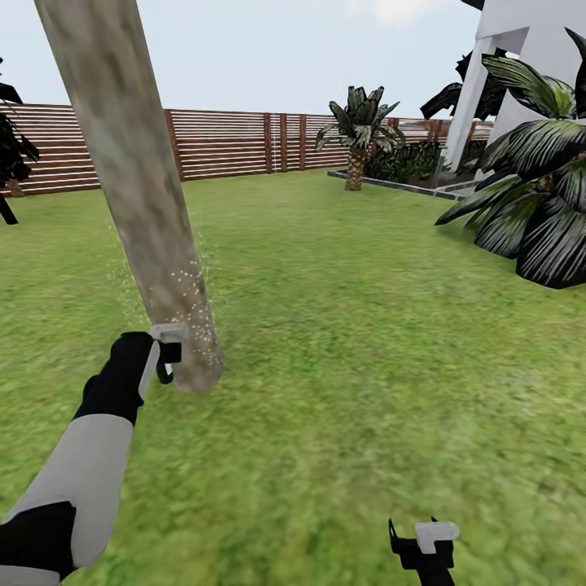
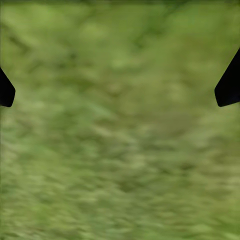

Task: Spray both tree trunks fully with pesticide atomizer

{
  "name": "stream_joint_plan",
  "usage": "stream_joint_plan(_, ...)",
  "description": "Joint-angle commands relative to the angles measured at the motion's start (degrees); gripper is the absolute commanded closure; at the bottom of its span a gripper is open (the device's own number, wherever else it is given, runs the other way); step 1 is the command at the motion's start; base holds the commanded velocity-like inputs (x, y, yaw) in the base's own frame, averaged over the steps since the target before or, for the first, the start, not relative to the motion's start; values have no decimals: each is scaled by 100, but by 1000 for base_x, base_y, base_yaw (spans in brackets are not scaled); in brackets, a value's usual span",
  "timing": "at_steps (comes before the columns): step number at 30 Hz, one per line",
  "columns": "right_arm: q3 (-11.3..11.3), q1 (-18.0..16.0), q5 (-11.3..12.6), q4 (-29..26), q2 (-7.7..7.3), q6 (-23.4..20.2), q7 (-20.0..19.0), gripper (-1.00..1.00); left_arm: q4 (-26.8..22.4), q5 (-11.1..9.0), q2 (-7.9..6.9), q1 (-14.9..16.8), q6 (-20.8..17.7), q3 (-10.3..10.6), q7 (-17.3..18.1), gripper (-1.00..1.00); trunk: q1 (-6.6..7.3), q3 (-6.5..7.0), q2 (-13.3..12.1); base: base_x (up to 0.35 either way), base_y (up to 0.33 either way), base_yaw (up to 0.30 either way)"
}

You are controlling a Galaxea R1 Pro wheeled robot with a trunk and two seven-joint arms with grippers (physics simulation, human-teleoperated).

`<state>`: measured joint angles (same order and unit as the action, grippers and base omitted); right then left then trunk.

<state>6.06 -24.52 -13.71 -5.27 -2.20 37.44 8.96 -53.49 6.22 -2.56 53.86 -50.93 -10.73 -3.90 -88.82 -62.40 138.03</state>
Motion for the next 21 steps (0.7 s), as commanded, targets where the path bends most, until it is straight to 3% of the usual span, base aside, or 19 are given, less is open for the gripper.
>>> stream_joint_plan(1,0,0,0,0,0,0,0,-100,-2,0,-46,-6,-19,0,3,100,0,0,0,11,0,0)
stream_joint_plan(5,0,0,0,0,-5,0,0,-100,-3,0,-116,-9,-38,0,11,100,0,0,0,235,0,0)
stream_joint_plan(9,0,0,0,0,-6,0,0,-100,-5,-6,-15,-8,-32,-5,12,100,0,0,0,202,0,0)
stream_joint_plan(11,0,0,0,0,-4,0,0,-100,-10,-7,108,19,-31,118,17,100,0,0,0,23,0,0)
stream_joint_plan(13,0,0,0,0,-2,0,0,-100,-12,-9,131,26,-36,296,18,100,0,0,0,6,0,0)
stream_joint_plan(16,0,0,0,0,-1,0,0,-100,0,-8,17,29,-47,334,177,100,0,0,0,1,0,0)
stream_joint_plan(20,0,0,0,0,-4,0,0,-100,85,-9,-381,-20,-44,329,584,100,0,0,0,0,0,0)
stream_joint_plan(21,0,0,0,0,-2,0,0,-100,89,-4,-405,-39,-42,335,639,100,0,0,0,0,0,0)
